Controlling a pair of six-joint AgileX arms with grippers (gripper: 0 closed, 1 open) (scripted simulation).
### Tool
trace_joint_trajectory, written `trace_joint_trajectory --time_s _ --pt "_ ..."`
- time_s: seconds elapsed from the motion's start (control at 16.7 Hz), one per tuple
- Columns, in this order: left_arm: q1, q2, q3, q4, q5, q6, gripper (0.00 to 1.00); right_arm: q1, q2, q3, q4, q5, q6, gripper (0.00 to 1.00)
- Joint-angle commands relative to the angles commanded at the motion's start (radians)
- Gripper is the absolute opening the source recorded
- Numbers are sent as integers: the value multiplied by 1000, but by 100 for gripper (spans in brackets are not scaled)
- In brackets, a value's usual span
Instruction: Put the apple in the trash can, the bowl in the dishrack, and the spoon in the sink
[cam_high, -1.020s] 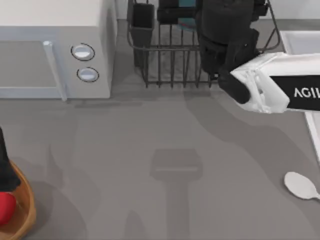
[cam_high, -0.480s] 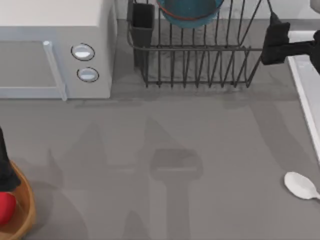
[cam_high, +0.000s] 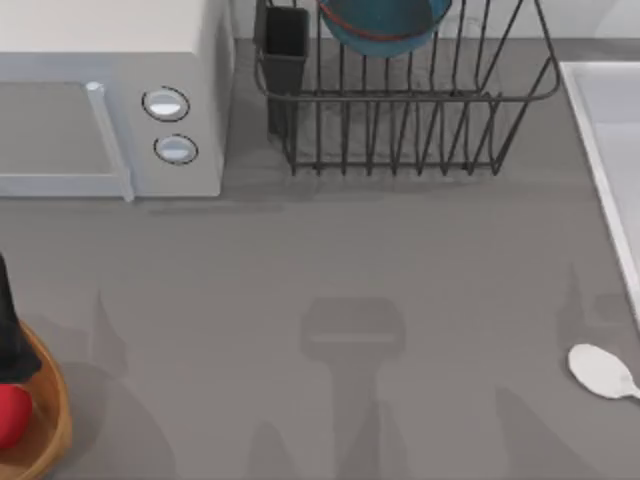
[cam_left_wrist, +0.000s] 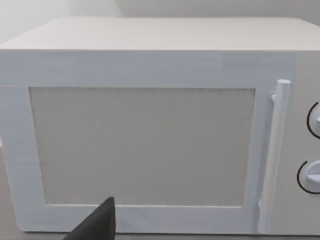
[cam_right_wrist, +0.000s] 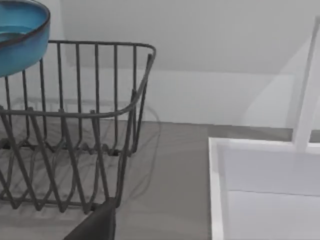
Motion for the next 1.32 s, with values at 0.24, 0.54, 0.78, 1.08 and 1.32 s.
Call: trace_joint_trajectory --time_s 0.24,0.54,0.78,1.08,1.32 --pt "0 0 0 0 0 0 100 -87 -278 -116 -114 -32 -4 100" --pt "0 0 0 0 0 0 100 -126 -391 -153 -162 -36 -2 100" --pt "0 0 0 0 0 0 100 -123 -388 -150 -161 -35 -2 100" --pt "0 0 0 0 0 0 100 -120 -278 -60 -264 -36 -90 100" --pt "0 0 0 0 0 0 100 -119 -1 119 -491 -34 -272 100"
